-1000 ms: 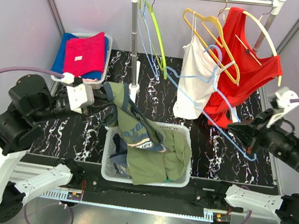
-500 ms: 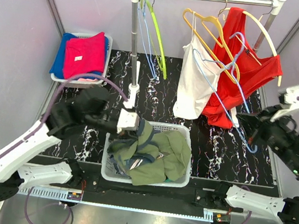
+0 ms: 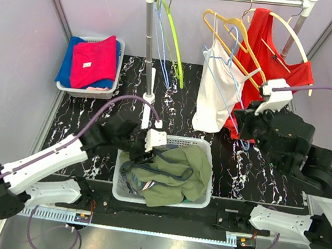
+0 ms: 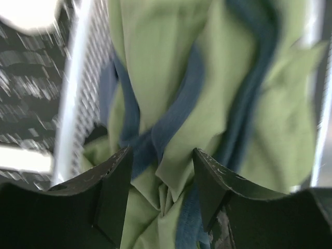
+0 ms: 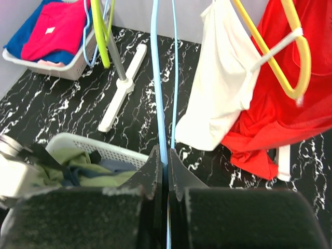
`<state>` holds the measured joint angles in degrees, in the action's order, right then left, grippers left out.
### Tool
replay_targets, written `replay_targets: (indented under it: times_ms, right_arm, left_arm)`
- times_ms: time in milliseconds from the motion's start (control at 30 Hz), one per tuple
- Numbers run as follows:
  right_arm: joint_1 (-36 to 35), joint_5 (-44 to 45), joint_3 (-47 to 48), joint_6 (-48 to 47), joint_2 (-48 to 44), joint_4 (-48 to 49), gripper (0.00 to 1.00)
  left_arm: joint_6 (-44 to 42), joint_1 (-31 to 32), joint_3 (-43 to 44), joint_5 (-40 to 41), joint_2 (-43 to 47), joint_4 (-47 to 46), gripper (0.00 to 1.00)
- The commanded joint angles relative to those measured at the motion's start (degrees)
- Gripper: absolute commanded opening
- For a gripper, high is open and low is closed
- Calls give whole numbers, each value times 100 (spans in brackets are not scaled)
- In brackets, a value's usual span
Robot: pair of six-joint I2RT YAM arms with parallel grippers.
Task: Remove the tank top from the hanger
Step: Place the hanger at the clothesline.
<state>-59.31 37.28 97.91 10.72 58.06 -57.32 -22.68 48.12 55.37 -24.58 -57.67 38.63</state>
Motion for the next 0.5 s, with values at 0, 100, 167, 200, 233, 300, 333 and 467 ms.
replay_targets:
  times_ms: [0, 100, 167, 200, 233, 300, 333, 467]
  right_arm:
    - [120, 246, -228, -193, 213, 1038, 0]
    - [716, -272, -176, -211, 390, 1310, 0]
    - [1043, -615, -88, -176, 530, 1416, 0]
    - [1157, -843, -35, -202, 609, 1495, 0]
    - [1289, -897, 130, -237, 679, 1504, 0]
    - [1351, -1020, 324, -369, 969, 1592, 0]
    - [1421, -1055, 534, -421, 1074, 1601, 0]
    - [1632, -1380, 1054, -580, 1750, 1689, 0]
  left_arm:
    - [-88, 92, -570, 647, -122, -541, 54]
    - [-62, 303, -965, 638, -78, -576, 54]
    - [-105, 479, -1212, 761, -17, -689, 53]
    - [-279, 514, -1483, 831, 19, -734, 52]
    - [-351, 532, -1590, 919, 123, -804, 51]
    - [-587, 532, -1792, 1323, 229, -1033, 50]
    - [-676, 532, -1880, 1402, 299, -1068, 50]
    - [-721, 514, -1574, 1710, 432, -1033, 59]
